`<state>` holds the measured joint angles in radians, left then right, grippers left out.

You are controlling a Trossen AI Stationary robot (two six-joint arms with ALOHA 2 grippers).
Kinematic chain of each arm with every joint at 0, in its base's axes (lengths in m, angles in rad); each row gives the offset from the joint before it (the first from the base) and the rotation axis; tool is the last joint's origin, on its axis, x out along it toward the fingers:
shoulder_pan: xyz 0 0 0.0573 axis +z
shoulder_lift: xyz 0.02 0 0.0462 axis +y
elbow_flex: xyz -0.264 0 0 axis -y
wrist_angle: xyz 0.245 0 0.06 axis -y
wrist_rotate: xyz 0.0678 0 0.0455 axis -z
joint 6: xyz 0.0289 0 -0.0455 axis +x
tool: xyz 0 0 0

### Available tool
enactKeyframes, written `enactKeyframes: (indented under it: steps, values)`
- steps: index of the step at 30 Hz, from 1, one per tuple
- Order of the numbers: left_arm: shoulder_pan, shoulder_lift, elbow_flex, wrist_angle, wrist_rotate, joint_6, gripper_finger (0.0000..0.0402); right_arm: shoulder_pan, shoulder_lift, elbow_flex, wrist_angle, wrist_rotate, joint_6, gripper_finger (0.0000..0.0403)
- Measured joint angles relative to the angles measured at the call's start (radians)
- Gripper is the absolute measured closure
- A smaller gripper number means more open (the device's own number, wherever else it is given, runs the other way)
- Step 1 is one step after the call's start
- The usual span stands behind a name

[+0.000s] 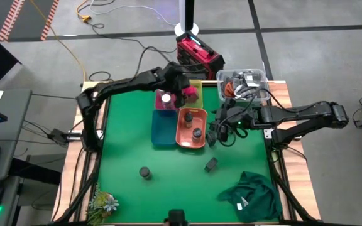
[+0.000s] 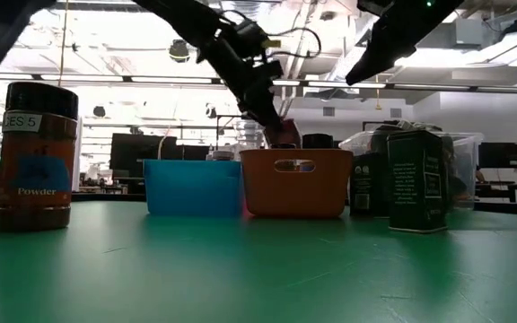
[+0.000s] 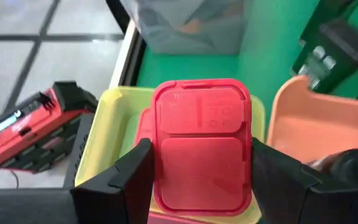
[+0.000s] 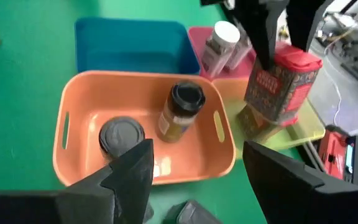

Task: Sort spices by type
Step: Put the red seasoning can into the yellow tray

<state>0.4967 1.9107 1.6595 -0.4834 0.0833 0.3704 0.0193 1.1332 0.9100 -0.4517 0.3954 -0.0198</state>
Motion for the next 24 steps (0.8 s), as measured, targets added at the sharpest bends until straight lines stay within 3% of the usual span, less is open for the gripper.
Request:
enactKeyframes:
  steps: [7,24]
  values:
    - [0.008,0.101,0.115,-0.154,-0.001,0.111,0.0188,0.0,0.0,0.0,-0.117,0.0,0.078,0.0127]
    - [0.005,0.12,0.123,-0.23,-0.031,0.104,0.0152,0.023,0.0,0.0,-0.167,0.0,0.136,0.0127]
